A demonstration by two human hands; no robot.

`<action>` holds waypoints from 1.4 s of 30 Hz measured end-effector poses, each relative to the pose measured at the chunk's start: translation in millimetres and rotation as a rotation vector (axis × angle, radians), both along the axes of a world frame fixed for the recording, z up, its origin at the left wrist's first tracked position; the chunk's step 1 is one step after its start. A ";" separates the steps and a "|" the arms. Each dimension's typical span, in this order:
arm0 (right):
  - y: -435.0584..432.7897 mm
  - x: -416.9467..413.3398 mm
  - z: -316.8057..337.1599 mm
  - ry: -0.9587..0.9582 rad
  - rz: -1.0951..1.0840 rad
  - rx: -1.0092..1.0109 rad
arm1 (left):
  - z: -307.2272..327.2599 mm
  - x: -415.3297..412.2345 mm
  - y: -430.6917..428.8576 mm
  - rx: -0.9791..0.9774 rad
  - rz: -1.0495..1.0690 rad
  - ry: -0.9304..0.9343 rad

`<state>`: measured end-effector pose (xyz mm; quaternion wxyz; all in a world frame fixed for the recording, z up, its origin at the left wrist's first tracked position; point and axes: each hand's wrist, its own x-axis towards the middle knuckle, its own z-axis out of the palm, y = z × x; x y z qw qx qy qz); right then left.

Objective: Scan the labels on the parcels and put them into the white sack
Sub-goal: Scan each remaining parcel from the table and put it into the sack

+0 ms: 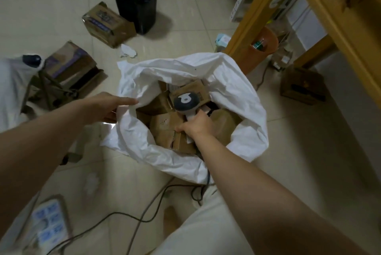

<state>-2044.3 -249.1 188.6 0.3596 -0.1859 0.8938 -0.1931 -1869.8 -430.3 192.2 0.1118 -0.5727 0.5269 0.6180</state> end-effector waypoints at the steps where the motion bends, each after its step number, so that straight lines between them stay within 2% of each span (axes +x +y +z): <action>1: 1.7 2.6 -4.8 -0.019 -0.017 0.009 | -3.3 2.1 0.7 -0.015 -0.012 -0.013; 7: -17.9 6.5 -21.7 -0.149 -0.090 -0.078 | -3.2 10.0 -14.7 -0.019 -0.026 -0.048; 11: -19.0 12.7 -35.7 -0.143 -0.054 -0.011 | -6.3 12.3 -16.9 -0.037 -0.027 -0.070; 17: -10.2 -5.8 -30.3 -0.273 -0.360 -0.093 | -4.1 -0.4 -8.6 -0.106 -0.077 -0.103; 20: -2.7 -15.6 -20.3 -0.356 -0.446 -0.023 | -3.5 -8.5 -8.0 -0.105 -0.076 -0.087; 22: 4.3 -15.2 -8.7 -0.429 -0.393 0.085 | -2.3 -13.3 -7.3 -0.122 -0.070 -0.082; 25: 8.4 -17.3 6.3 -0.292 -0.097 0.274 | -0.9 -19.8 -4.2 -0.150 -0.067 -0.079; 28: 6.0 -25.9 17.7 -0.195 0.009 0.343 | -0.8 -23.9 -0.8 -0.192 -0.050 -0.080; 30: 7.5 -28.8 21.4 -0.228 0.006 0.382 | 0.1 -25.2 -1.3 -0.195 -0.037 -0.075; 34: 2.5 -14.6 15.8 -0.427 0.002 0.496 | 0.9 -25.6 -3.9 -0.158 -0.022 -0.060; 36: -8.6 -7.7 2.1 -0.440 0.004 0.464 | -2.0 -24.1 -4.3 -0.169 -0.020 -0.073; 42: -25.6 5.9 -41.9 -0.337 -0.025 0.192 | -14.9 -14.2 -6.8 -0.205 -0.038 -0.173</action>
